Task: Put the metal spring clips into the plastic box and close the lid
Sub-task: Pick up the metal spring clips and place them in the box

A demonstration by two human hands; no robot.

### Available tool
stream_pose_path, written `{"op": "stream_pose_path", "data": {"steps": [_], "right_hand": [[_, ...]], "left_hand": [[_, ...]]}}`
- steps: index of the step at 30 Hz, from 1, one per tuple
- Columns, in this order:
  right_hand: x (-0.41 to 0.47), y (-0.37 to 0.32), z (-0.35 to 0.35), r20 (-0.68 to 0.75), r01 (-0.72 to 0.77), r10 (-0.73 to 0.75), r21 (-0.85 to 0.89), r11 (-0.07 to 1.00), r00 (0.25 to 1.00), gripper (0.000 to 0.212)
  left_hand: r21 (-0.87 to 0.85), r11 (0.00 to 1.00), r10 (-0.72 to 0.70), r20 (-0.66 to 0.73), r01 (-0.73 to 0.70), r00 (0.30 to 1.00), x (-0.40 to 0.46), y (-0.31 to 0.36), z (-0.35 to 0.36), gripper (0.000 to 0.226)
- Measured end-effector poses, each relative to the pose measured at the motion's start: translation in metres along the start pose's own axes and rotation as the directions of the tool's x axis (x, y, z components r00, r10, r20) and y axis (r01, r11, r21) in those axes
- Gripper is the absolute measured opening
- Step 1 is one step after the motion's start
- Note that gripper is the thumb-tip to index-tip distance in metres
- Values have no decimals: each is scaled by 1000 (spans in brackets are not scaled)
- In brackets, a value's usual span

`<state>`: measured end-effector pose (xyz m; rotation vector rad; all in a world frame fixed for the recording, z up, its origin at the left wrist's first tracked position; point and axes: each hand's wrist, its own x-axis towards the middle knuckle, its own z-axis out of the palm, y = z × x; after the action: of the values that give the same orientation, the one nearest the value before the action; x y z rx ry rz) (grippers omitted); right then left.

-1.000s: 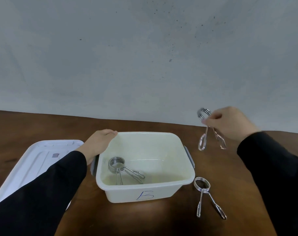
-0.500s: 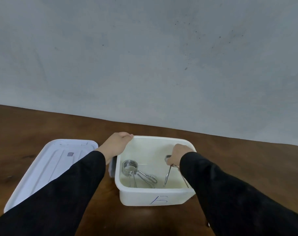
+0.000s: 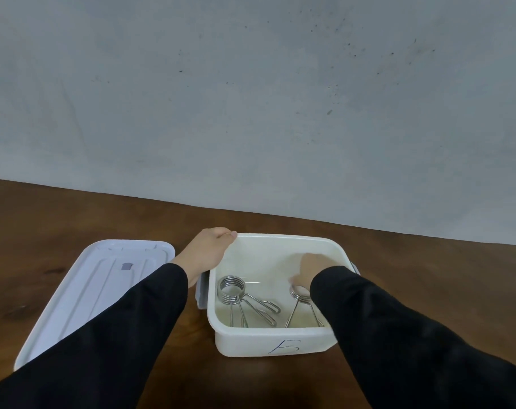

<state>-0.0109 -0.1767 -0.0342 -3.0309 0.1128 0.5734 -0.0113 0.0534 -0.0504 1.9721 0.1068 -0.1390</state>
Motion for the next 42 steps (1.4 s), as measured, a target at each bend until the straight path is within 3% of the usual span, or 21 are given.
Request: {"op": "stream_pose_path", "data": {"steps": [3,6,9,12,14,18,29,32,36,39,42], "right_hand": [[-15,24,-45,-212,104,-23,383,918,977,39],[-33,77,-75,-464,167,87,480,861,882,43],[-41,128,-53,-316,8,157,465,885,936,35],[-41,164,-2,26,-156,154,182,971,988,26],[-43,173,23,124,-161,151,80,984,981,31],[-43,172,47,188,-237,223,57,970,957,35],[-36,177,49,18,-308,308,114,945,951,26],[-56,177,-10,-173,-199,245,245,949,954,19],[-102,128,-108,-437,86,76,340,937,896,25],[-110,68,-137,-407,248,-105,317,915,908,26],[-79,17,-115,-227,238,-212,93,967,951,36]], "left_hand": [[-5,1000,1,9,-1,1000,0,-2,-1,37],[14,1000,5,-8,-5,1000,1,0,-1,37],[28,1000,14,-28,-14,1000,2,2,0,35],[29,1000,8,-20,-7,1000,3,2,0,36],[13,1000,-3,-18,3,1000,2,2,1,35],[-21,1000,-12,-35,11,999,1,3,3,26],[-24,999,-30,-17,29,999,-2,4,3,28],[-20,999,-39,-5,39,999,-2,1,0,34],[-18,999,-29,-6,29,1000,-1,3,0,37],[-15,999,-35,4,35,999,0,2,-1,37],[-32,999,-37,1,37,999,0,0,-1,36]]}}
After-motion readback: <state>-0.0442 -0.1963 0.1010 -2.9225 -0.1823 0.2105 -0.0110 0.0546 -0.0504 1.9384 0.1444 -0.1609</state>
